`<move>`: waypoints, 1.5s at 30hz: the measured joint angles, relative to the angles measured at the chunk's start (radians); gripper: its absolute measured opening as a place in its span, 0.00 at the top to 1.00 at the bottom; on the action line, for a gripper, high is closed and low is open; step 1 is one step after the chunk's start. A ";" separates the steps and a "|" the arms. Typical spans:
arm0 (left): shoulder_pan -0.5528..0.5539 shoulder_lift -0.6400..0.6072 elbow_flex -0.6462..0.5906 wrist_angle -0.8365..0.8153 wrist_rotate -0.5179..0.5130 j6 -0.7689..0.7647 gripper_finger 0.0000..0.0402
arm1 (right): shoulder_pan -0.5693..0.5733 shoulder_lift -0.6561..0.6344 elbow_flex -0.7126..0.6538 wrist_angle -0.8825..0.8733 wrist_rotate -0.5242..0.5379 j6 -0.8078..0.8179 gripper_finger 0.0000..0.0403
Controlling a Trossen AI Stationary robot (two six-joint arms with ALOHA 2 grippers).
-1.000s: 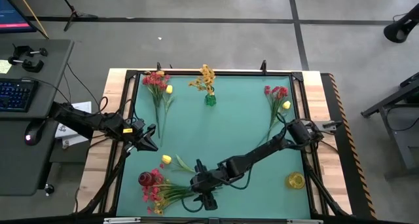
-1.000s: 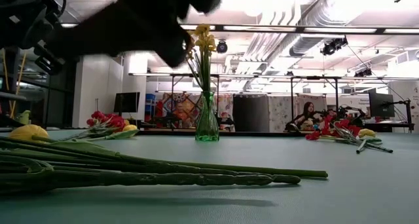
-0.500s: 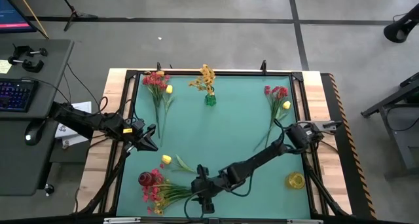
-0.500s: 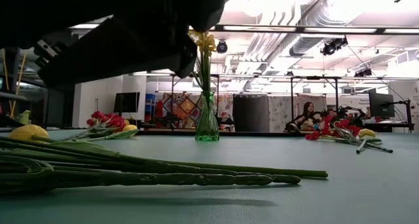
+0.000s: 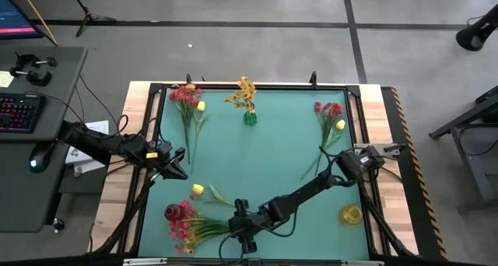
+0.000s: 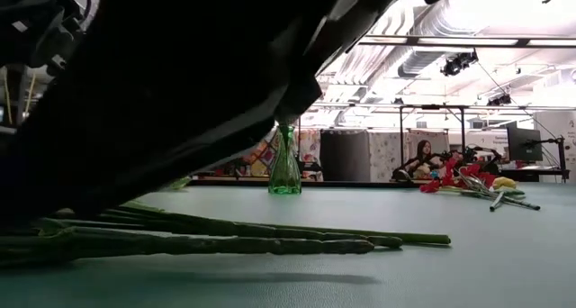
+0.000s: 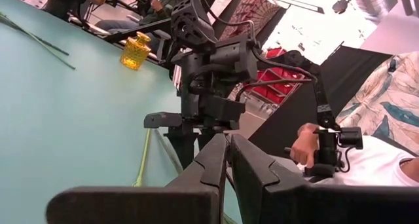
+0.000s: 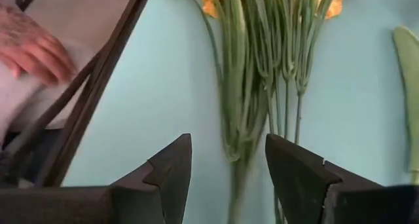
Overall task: Sort flowers into vase by color
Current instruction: Put the bottom yellow flower into the green vase
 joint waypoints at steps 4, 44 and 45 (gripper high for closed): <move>0.000 0.000 0.000 0.000 0.000 0.000 0.97 | 0.000 0.000 0.000 -0.072 0.001 -0.006 0.54; 0.000 0.000 0.000 0.000 0.000 0.000 0.97 | 0.019 -0.200 0.036 -0.477 0.024 -0.092 0.99; 0.000 0.000 0.000 0.001 0.000 0.000 0.97 | 0.022 -0.208 0.036 -0.505 0.035 -0.083 1.00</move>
